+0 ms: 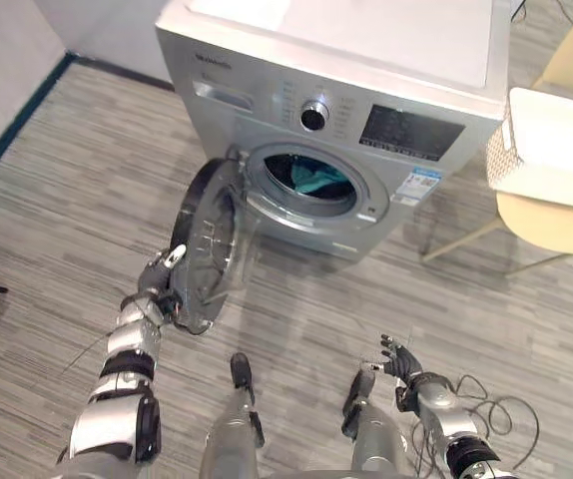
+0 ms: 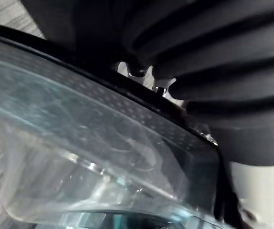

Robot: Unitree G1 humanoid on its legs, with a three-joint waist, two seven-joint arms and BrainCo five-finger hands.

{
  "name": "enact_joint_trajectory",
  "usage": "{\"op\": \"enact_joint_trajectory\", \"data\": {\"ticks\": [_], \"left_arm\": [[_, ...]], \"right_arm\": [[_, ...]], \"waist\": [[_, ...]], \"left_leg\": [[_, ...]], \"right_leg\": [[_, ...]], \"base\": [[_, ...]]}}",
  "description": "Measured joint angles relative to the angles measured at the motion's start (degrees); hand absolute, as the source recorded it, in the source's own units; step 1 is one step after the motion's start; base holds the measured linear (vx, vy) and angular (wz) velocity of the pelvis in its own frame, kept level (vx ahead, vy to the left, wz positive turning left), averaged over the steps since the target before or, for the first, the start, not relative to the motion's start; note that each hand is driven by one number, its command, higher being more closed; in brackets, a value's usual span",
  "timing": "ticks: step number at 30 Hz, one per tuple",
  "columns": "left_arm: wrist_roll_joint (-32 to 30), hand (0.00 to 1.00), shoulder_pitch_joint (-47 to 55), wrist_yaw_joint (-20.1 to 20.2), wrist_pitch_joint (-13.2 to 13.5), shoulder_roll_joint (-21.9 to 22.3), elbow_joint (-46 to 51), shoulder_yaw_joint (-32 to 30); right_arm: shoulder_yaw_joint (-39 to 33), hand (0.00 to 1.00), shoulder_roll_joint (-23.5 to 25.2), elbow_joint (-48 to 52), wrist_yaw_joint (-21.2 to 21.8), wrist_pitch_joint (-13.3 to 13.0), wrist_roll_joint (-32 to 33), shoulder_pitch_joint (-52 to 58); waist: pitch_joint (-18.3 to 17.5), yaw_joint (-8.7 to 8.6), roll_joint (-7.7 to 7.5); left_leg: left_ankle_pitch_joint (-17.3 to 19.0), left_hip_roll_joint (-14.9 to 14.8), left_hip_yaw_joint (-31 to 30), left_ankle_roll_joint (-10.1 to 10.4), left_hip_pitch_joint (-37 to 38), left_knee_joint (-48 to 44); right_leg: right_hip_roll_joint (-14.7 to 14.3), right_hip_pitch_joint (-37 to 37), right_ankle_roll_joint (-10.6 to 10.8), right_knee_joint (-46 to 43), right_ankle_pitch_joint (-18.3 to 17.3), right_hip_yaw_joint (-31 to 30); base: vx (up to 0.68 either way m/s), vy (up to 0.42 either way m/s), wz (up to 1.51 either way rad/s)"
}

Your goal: Pick up the laundry basket with both hands and put the clothes into the washing machine.

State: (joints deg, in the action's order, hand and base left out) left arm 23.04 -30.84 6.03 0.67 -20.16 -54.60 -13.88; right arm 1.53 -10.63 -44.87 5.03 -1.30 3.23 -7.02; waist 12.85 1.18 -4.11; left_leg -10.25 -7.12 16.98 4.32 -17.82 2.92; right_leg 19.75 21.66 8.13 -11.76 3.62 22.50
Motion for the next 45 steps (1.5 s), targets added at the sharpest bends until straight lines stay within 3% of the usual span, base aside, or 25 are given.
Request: {"op": "enact_joint_trajectory", "data": {"ticks": [2, 7, 12, 13, 14, 15, 16, 17, 19, 21, 23, 25, 28, 35, 40, 42, 45], "left_arm": [[0.6, 0.0, -1.71, 0.02, 1.64, 1.85, -0.49, 0.41], [-4.73, 0.0, -6.34, -0.54, 3.92, 2.76, -1.15, 0.31], [-10.59, 0.0, -8.89, -6.64, 4.14, 11.53, 0.57, 4.71], [-12.39, 0.0, -10.41, -9.9, 3.96, 15.81, 1.33, 9.98], [-12.4, 0.0, -11.12, -10.56, 3.45, 16.54, 1.66, 12.45], [-12.46, 0.0, -11.47, -11.16, 2.82, 16.74, 2.41, 15.77], [-13.38, 0.0, -10.59, -10.91, 1.74, 17.7, 2.8, 25.46], [-14.43, 0.0, -10.62, -9.94, 0.88, 19.06, 2.1, 29.92], [-16.72, 0.0, -10.02, -7.43, -0.5, 26.47, 2.13, 42.64], [-18.11, 0.0, -9.94, -5.05, -0.19, 27.56, 5.57, 52.87], [-19.39, 0.0, -9.96, -4.82, 0.0, 27.57, 9.19, 54.44], [-19.81, 0.0, -10.12, -4.88, 0.28, 27.57, 10.5, 54.85], [-18.86, 0.0, -10.13, -4.84, 0.49, 27.52, 14.44, 55.44], [-18.58, 0.0, -8.04, -3.14, 1.32, 27.19, 16.53, 57.14], [-22.45, 0.0, 0.96, -0.07, 1.71, 22.72, 16.61, 56.36], [-24.75, 0.0, 4.89, 0.01, 1.88, 20.75, 16.61, 53.79], [-26.67, 0.0, 13.98, -3.42, 3.66, 18.48, 16.64, 43.41]], "right_arm": [[-0.26, 0.0, 0.11, 1.45, -0.92, 0.02, 1.59, -0.72], [-0.24, 0.0, 0.52, 6.45, -2.05, -0.59, 3.63, -5.05], [-0.45, 0.0, 2.95, 6.82, -2.64, -0.6, 3.83, -8.05], [-0.52, 0.0, 4.6, 6.5, -2.69, -0.51, 3.26, -8.92], [-0.61, 0.0, 5.85, 5.81, -2.78, -0.53, 3.15, -9.18], [-0.51, 0.0, 7.59, 4.96, -3.16, -0.48, 3.12, -9.37], [0.65, 0.0, 10.11, 3.9, -3.66, -0.17, 3.03, -10.01], [0.77, 0.0, 10.75, 4.35, -3.77, -0.23, 3.03, -9.75], [2.97, 0.0, 12.23, 4.7, -4.07, -0.25, 3.04, -9.52], [4.66, 0.0, 14.74, 4.08, -3.78, -0.33, 3.05, -10.13], [6.64, 0.0, 15.59, 3.47, -3.6, -0.92, 3.02, -10.67], [6.71, 0.0, 13.82, 2.78, -3.62, -1.03, 2.89, -8.9], [6.12, 0.0, 10.39, 0.58, -3.56, -1.01, 1.53, -6.64], [3.54, 0.0, 8.45, -3.75, -3.55, -0.73, -1.06, -1.98], [1.34, 0.0, 8.13, -6.21, -3.62, -0.74, -1.19, -0.6], [1.05, 0.0, 7.59, -7.26, -3.7, -1.02, -1.18, -0.81], [1.27, 0.0, 6.9, -9.6, -4.09, -1.58, -1.09, -1.36]], "waist": [[0.55, 1.44, 0.39], [1.68, 1.72, -0.07], [2.05, 1.16, -0.83], [2.02, 1.05, -0.68], [2.27, 0.44, -1.69], [2.38, -0.84, -3.83], [2.74, -1.26, -6.11], [2.8, -1.61, -6.15], [2.24, -3.09, -6.96], [1.6, -4.27, -7.83], [0.58, -4.84, -7.16], [-1.93, -5.09, -3.95], [-3.08, -5.11, -1.69], [-3.61, -4.98, -0.74], [-4.09, -5.27, 0.3], [-4.39, -5.58, 0.91], [-4.41, -5.08, 1.58]], "left_leg": [[0.25, -1.21, 1.32, 0.33, -1.73, -0.21], [-0.84, -4.9, 7.44, 1.07, -4.78, 0.37], [-0.63, -4.47, 11.47, 1.33, -5.31, 2.45], [0.77, -4.07, 11.84, 3.19, -5.38, 2.96], [2.3, -3.52, 12.43, 5.45, -5.42, 2.91], [1.32, -2.16, 12.69, 4.6, -5.66, 1.0], [7.03, -2.41, 8.73, -0.01, -5.58, -10.5], [7.08, -2.3, 9.53, -1.14, -5.32, -10.09], [6.84, -1.15, 12.15, -1.1, -3.48, -7.34], [6.89, -1.04, 14.01, -1.05, -1.63, -7.71], [8.59, -2.73, 16.5, -0.49, -0.1, -9.75], [10.24, -6.03, 17.62, -0.06, 0.3, -13.7], [10.21, -6.78, 16.71, 0.01, 2.72, -12.48], [9.24, -5.08, 13.7, 1.03, 3.82, -8.44], [7.04, -2.72, 11.73, 0.73, 4.01, -5.79], [6.05, -2.38, 10.38, 0.65, 3.76, -4.67], [4.58, -2.1, 6.82, 0.67, 3.75, -3.1]], "right_leg": [[-0.98, 1.9, -0.41, 0.05, 0.29, -0.62], [-3.5, 4.48, -1.48, 2.54, 1.37, -0.19], [-3.43, 3.96, -0.29, 8.09, 2.51, -0.61], [-3.94, 2.9, 1.1, 10.19, 3.19, -0.53], [-3.21, 2.86, 0.95, 9.73, 2.99, -0.85], [-0.89, 2.7, 1.24, 10.19, 2.8, -0.83], [-0.07, 2.73, 2.28, 9.16, 2.91, -2.01], [-0.36, 2.07, 2.7, 9.72, 2.62, -2.5], [-0.91, 1.15, 0.43, 9.49, 3.91, -3.7], [-1.65, -0.23, 0.46, 10.57, 7.54, -6.41], [-3.11, -0.33, 0.36, 10.89, 7.62, -8.87], [-6.09, -1.34, -0.08, 12.74, 7.92, -10.32], [-7.03, -2.89, -0.12, 13.27, 7.95, -11.09], [-6.46, -4.66, 0.06, 14.04, 7.78, -8.82], [-5.38, -5.34, 0.37, 14.1, 6.83, -7.6], [-5.33, -5.49, 0.26, 14.15, 6.76, -6.13], [-5.64, -7.65, -0.09, 15.07, 6.42, -3.02]], "base": [[0.0, -0.07, -0.08], [-0.08, -0.094, 0.01], [-0.14, -0.002, 0.01], [-0.09, 0.038, 0.02], [-0.08, 0.078, 0.28], [0.0, 0.066, 0.17], [0.03, 0.051, 0.0], [0.06, 0.014, -0.29], [0.12, 0.045, -0.07], [0.17, 0.007, -0.39], [0.18, -0.065, -0.89], [0.23, -0.127, -0.74], [0.11, -0.047, -0.24], [0.0, 0.01, 0.18], [-0.02, 0.027, 0.22], [-0.02, 0.003, 0.27], [-0.01, -0.013, 0.42]]}}
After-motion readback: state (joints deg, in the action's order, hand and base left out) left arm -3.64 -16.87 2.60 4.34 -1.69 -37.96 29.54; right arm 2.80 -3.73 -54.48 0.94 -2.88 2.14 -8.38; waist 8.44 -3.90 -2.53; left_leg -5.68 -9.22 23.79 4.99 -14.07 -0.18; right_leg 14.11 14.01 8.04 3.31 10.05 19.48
